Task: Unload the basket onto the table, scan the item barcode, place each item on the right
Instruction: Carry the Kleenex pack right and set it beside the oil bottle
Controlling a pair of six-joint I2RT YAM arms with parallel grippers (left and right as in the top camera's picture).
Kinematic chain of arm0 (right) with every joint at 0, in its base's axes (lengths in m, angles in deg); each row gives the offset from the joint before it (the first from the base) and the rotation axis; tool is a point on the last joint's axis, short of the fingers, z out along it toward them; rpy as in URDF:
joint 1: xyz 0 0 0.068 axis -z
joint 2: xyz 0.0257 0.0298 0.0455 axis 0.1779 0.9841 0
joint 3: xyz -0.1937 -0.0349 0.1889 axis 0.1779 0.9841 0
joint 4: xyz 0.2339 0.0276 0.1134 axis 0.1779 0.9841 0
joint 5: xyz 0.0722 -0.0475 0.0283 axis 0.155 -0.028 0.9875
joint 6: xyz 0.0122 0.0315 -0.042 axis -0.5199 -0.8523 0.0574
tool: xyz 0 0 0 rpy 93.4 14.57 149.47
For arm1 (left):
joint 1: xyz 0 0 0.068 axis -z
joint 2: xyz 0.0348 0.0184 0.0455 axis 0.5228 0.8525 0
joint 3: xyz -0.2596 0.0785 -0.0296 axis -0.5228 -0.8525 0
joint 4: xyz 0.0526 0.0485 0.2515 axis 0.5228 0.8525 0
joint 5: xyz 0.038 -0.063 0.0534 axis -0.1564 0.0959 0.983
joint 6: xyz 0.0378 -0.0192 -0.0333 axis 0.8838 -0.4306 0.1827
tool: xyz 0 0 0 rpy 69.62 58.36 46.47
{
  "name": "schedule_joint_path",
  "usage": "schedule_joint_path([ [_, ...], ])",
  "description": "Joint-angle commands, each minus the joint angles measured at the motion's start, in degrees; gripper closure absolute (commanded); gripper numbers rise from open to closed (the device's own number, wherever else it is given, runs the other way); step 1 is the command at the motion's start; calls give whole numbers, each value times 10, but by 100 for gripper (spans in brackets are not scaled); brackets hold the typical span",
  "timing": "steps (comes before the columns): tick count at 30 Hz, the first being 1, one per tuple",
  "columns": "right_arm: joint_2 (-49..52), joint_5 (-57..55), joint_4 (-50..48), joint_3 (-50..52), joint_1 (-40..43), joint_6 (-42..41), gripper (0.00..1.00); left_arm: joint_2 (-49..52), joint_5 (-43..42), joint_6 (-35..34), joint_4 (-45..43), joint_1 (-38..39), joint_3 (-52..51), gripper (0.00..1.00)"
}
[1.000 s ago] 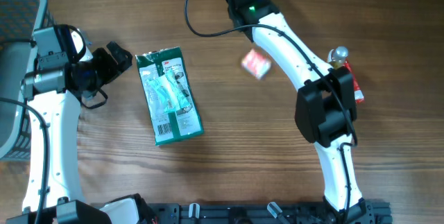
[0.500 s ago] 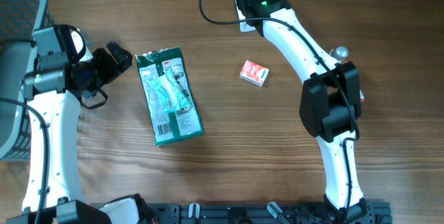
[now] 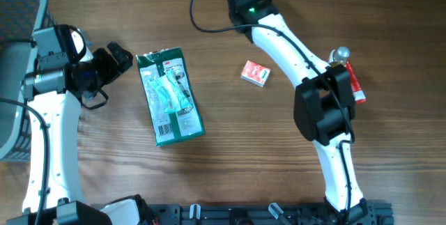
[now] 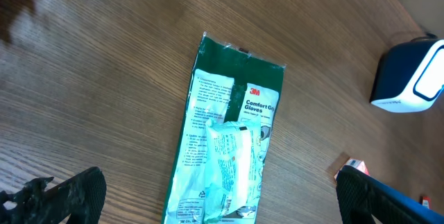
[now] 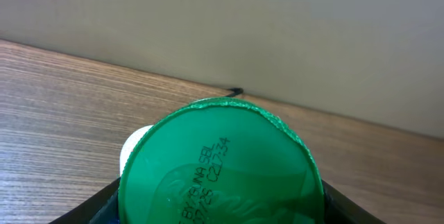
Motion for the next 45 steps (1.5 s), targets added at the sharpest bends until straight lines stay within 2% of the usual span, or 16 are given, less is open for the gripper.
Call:
schedule_joint_path([
  [1,15,-45,-11,0,-6,11,96,-3,3,11,-2,1,5,0],
  [4,-5,-36,3,0,2,-19,96,-3,3,11,-2,1,5,0],
  [6,-70,22,38,0,9,-28,96,-3,3,11,-1,1,5,0],
  [9,-178,93,126,0,39,-57,96,-3,3,11,-2,1,5,0],
  [12,-245,199,256,0,129,-109,96,-3,3,11,-2,1,5,0],
  [17,-216,348,382,1,321,-135,96,-3,3,11,-2,1,5,0],
  [19,-184,360,413,1,372,-134,96,-3,3,11,-2,1,5,0],
  [23,-110,370,479,1,422,-133,96,-3,3,11,-2,1,5,0],
  [28,-52,370,493,2,423,-133,94,-3,3,11,-2,1,5,0],
  [31,-44,370,489,2,423,-132,83,-3,3,11,-2,1,5,0],
  [33,-43,365,479,2,423,-132,79,-3,3,11,-1,1,5,0],
  [37,-42,365,449,2,423,-132,78,-3,3,11,-2,1,5,0],
  [38,-42,366,439,2,423,-132,67,-3,3,11,-1,1,5,0],
  [42,-42,366,436,2,423,-132,43,-3,3,11,-1,1,5,0],
  [43,-42,366,439,2,423,-132,34,-3,3,11,-2,1,5,0],
  [45,-42,366,449,2,423,-132,28,-3,3,11,-1,1,5,0],
])
